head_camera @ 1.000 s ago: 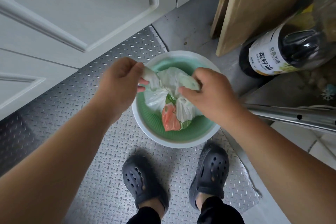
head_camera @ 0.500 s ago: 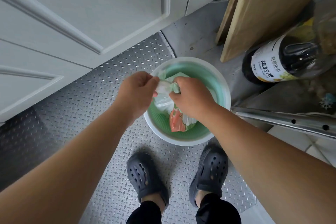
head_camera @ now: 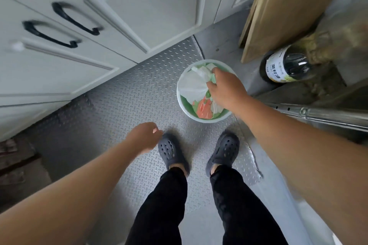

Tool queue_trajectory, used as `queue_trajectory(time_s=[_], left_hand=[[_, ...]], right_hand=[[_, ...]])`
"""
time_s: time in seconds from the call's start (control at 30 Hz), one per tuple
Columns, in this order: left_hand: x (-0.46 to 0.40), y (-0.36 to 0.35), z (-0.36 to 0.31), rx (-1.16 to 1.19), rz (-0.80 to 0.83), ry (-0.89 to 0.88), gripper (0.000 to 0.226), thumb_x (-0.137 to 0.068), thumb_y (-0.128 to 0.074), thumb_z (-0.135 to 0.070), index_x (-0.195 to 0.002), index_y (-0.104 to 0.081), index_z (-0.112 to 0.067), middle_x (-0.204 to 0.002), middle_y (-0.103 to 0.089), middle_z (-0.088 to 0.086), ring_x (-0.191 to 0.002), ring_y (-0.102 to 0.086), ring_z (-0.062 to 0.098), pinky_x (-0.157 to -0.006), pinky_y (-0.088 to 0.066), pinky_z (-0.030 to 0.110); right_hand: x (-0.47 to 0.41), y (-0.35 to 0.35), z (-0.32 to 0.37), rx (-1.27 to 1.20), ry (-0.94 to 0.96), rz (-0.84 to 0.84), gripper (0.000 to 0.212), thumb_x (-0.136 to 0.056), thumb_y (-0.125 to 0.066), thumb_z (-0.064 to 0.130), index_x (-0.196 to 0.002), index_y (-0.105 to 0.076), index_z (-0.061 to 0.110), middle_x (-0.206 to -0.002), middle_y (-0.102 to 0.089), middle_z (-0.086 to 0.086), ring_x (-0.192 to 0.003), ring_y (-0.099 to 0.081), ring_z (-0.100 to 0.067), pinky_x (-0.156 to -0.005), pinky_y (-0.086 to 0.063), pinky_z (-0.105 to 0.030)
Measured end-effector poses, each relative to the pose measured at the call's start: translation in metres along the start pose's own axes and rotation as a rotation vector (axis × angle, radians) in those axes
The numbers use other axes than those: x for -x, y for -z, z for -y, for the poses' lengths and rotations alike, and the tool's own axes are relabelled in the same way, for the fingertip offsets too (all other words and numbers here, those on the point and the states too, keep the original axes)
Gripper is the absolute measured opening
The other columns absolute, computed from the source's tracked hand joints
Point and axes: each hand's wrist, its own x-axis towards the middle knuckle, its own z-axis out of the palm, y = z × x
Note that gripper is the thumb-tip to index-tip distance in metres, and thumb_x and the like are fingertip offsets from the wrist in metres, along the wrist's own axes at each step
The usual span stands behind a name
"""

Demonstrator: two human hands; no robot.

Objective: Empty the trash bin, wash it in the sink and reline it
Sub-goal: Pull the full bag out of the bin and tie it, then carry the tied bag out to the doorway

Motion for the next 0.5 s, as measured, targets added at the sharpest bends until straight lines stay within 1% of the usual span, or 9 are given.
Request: queue_trajectory(time_s=[0.07,0.1,0.17,0.2,0.23,0.27,0.37,0.43,0.5], left_hand=[[0.038,0.006,0.003,0.127,0.009,0.051,0.031,-0.1,-0.048,-0.036,-0.105,-0.064,-0.009,-0.095,-0.068,0.005,-0.084,-0.066,0.021,-0.08,-0.057,0.038],[0.058,0.011,0.003,0.209,0.002,0.085,0.031,-0.101,-0.049,-0.034,-0.103,-0.064,-0.007,-0.098,-0.07,0.009,-0.087,-0.068,0.025,-0.085,-0.058,0.044],[0.103,0.026,-0.002,0.324,-0.002,0.14,0.031,-0.101,-0.05,-0.029,-0.101,-0.065,-0.003,-0.095,-0.071,0.014,-0.089,-0.069,0.03,-0.088,-0.057,0.05],[0.128,0.033,-0.005,0.329,0.006,0.146,0.03,-0.101,-0.05,-0.029,-0.1,-0.065,-0.002,-0.093,-0.072,0.015,-0.089,-0.069,0.031,-0.089,-0.057,0.05],[0.152,0.04,-0.01,0.313,0.014,0.141,0.03,-0.101,-0.049,-0.029,-0.099,-0.065,-0.003,-0.091,-0.072,0.014,-0.088,-0.069,0.031,-0.088,-0.057,0.05],[0.177,0.046,-0.014,0.291,0.018,0.129,0.03,-0.101,-0.049,-0.029,-0.097,-0.065,-0.004,-0.09,-0.072,0.013,-0.088,-0.07,0.031,-0.088,-0.058,0.05],[0.248,0.066,-0.029,0.229,0.027,0.084,0.029,-0.1,-0.049,-0.032,-0.091,-0.064,-0.008,-0.089,-0.071,0.01,-0.084,-0.069,0.027,-0.086,-0.059,0.045],[0.284,0.08,-0.037,0.226,0.022,0.068,0.029,-0.099,-0.05,-0.031,-0.085,-0.064,-0.009,-0.082,-0.069,0.006,-0.075,-0.065,0.022,-0.077,-0.058,0.034],[0.31,0.092,-0.045,0.267,0.011,0.061,0.029,-0.1,-0.05,-0.026,-0.079,-0.061,-0.008,-0.073,-0.064,0.004,-0.065,-0.058,0.018,-0.065,-0.05,0.028]], right_hand=[[0.022,0.025,0.013,-0.006,-0.019,0.001,0.031,-0.099,-0.049,0.024,-0.122,-0.055,0.005,-0.096,-0.068,-0.015,-0.07,-0.046,-0.025,-0.062,-0.031,-0.031],[0.036,0.038,0.02,-0.015,-0.03,0.007,0.032,-0.099,-0.049,0.024,-0.124,-0.054,0.004,-0.099,-0.068,-0.018,-0.072,-0.049,-0.027,-0.064,-0.032,-0.031],[0.068,0.067,0.034,-0.042,-0.06,0.006,0.036,-0.099,-0.048,0.025,-0.127,-0.052,0.004,-0.104,-0.069,-0.02,-0.082,-0.059,-0.034,-0.066,-0.035,-0.032],[0.086,0.081,0.04,-0.058,-0.079,0.004,0.038,-0.099,-0.048,0.027,-0.129,-0.051,0.004,-0.106,-0.069,-0.021,-0.089,-0.063,-0.036,-0.067,-0.038,-0.034],[0.103,0.096,0.046,-0.073,-0.095,0.003,0.039,-0.099,-0.048,0.028,-0.129,-0.05,0.004,-0.107,-0.069,-0.02,-0.091,-0.064,-0.036,-0.068,-0.04,-0.035],[0.121,0.11,0.051,-0.087,-0.106,0.002,0.039,-0.099,-0.048,0.03,-0.129,-0.051,0.004,-0.107,-0.069,-0.019,-0.09,-0.064,-0.035,-0.069,-0.042,-0.035],[0.182,0.15,0.066,-0.156,-0.155,0.02,0.036,-0.098,-0.051,0.036,-0.119,-0.055,0.007,-0.098,-0.068,-0.015,-0.083,-0.062,-0.032,-0.066,-0.045,-0.035],[0.225,0.172,0.074,-0.204,-0.181,0.046,0.033,-0.096,-0.052,0.039,-0.112,-0.057,0.011,-0.095,-0.068,-0.011,-0.086,-0.064,-0.03,-0.069,-0.048,-0.035],[0.267,0.194,0.076,-0.23,-0.207,0.065,0.03,-0.095,-0.053,0.041,-0.108,-0.058,0.014,-0.097,-0.068,-0.009,-0.091,-0.063,-0.03,-0.079,-0.052,-0.038]])
